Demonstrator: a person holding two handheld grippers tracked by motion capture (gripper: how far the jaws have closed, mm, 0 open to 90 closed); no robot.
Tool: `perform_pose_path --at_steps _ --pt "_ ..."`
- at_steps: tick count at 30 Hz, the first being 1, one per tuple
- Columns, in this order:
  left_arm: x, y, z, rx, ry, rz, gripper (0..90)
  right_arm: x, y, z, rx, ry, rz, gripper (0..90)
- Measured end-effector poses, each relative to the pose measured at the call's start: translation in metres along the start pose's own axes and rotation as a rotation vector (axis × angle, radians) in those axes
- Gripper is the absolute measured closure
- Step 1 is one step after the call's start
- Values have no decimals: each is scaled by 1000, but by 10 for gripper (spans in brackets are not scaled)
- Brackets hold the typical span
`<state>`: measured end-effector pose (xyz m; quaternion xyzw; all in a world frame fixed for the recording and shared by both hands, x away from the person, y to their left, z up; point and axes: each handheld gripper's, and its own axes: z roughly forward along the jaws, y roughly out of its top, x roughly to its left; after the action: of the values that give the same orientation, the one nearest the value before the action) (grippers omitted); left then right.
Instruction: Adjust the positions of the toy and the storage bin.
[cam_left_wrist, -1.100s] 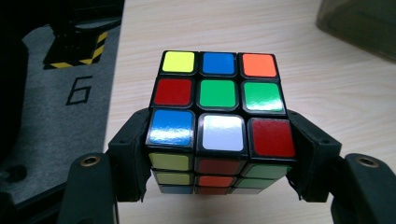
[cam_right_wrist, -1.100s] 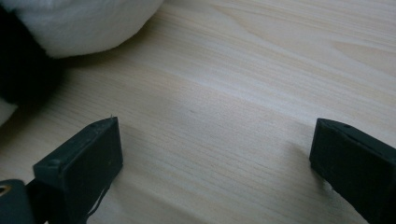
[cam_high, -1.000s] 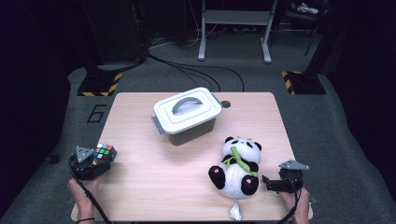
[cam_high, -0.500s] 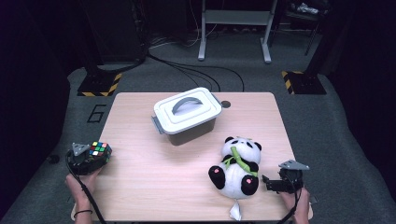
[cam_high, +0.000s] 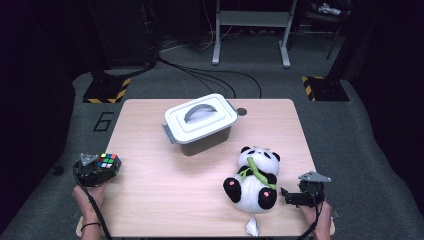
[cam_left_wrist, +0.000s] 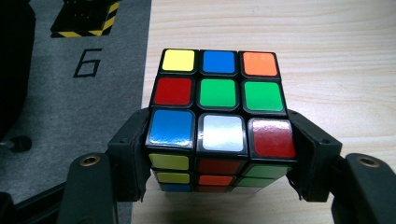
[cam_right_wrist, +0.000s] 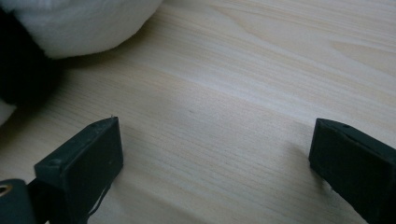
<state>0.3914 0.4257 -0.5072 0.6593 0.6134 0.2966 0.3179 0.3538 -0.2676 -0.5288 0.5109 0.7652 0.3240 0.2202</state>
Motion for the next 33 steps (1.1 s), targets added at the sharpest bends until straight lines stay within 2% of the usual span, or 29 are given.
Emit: perform_pose_path --at_steps 2,4,5,8,16,20,21,27,31,33 --pt "0 0 -1 -11 -8 -5 324 0 0 0 0 0 0 21" --pt "0 2 -5 -8 -3 -12 253 0 0 0 0 0 0 21" --pt "0 3 -7 -22 -6 -18 223 0 0 0 0 0 0 21" --pt "-2 7 -16 -30 -7 -11 170 0 0 0 0 0 0 21" --pt "-21 13 -38 -65 -34 30 145 0 0 0 0 0 0 21" --pt "-30 10 -43 -85 -26 45 135 0 0 0 0 0 1 21" --pt "-33 10 -46 -66 -31 49 134 0 0 0 0 0 1 21" --pt "-53 -5 -52 -110 -56 70 125 0 0 0 0 1 1 22" --pt "-73 -20 -54 -107 -83 106 120 -1 0 0 -2 5 0 25" --pt "-83 -27 -53 -88 -104 129 115 -1 1 0 3 9 -3 30"
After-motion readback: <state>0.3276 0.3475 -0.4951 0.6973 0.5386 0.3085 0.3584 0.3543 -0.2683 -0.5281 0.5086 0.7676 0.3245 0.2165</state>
